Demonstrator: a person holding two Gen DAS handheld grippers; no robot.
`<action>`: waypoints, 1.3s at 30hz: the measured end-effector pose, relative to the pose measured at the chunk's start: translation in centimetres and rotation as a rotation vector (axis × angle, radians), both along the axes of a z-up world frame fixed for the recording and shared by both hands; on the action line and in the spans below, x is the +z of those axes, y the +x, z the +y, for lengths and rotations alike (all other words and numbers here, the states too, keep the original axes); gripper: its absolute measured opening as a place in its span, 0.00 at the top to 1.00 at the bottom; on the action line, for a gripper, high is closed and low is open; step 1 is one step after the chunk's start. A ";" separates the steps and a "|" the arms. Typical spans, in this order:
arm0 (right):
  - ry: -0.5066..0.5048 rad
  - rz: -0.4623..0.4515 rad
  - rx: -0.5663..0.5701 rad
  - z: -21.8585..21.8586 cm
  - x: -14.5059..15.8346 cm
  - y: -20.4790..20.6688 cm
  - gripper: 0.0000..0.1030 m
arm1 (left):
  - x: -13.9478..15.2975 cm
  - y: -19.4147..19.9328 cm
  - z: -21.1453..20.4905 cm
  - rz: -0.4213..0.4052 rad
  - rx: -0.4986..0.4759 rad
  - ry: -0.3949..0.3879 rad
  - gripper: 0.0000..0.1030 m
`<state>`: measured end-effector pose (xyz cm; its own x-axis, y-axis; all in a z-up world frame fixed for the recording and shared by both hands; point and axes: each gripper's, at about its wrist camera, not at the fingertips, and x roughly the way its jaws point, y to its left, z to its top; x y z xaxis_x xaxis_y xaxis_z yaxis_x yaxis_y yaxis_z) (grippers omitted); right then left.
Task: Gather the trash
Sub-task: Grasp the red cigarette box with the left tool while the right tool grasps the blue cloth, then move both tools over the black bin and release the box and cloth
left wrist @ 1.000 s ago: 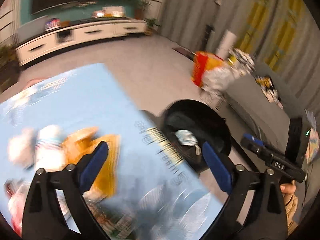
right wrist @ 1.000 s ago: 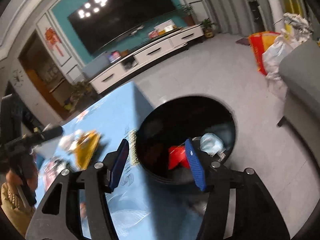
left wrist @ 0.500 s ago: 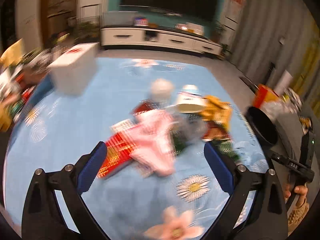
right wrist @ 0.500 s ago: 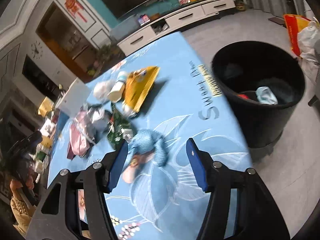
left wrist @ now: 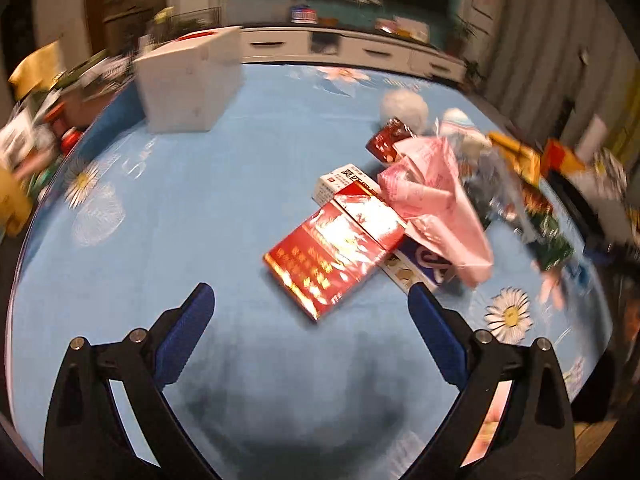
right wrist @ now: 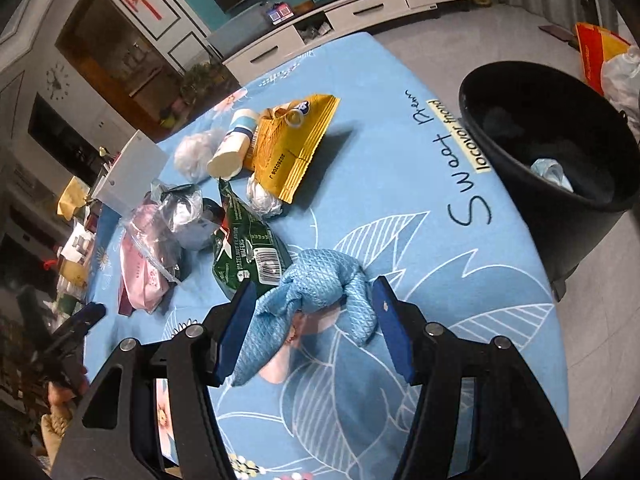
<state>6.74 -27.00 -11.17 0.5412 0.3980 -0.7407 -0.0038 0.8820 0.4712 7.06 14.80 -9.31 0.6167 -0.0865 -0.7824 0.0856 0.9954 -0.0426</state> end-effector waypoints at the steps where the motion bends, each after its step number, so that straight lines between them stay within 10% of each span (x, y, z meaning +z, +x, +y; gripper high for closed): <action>1: 0.006 0.004 -0.003 0.1 0.0 0.1 0.42 | -0.3 0.7 -0.2 0.006 -0.035 0.022 0.06; 9: -0.056 0.075 -0.030 1.7 -1.1 1.8 0.42 | -1.6 4.6 -1.9 0.037 -0.251 0.047 0.06; 14: -0.099 0.068 -0.022 1.7 -1.4 1.6 0.75 | -3.0 6.0 -3.8 0.083 -0.318 0.082 0.08; 26: -0.091 -0.053 -0.097 -1.3 2.3 -1.5 0.78 | -2.9 4.1 -3.4 0.087 -0.274 -0.040 0.39; 39: -0.034 -0.138 -0.131 -3.0 3.6 -2.8 0.78 | 6.0 -2.1 -8.6 -0.093 -0.362 -0.190 0.42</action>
<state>3.96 -30.01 -7.61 0.6840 0.2933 -0.6679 0.0499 0.8946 0.4440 4.94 6.20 -3.31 0.5875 -0.4479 -0.6740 0.4403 0.8757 -0.1981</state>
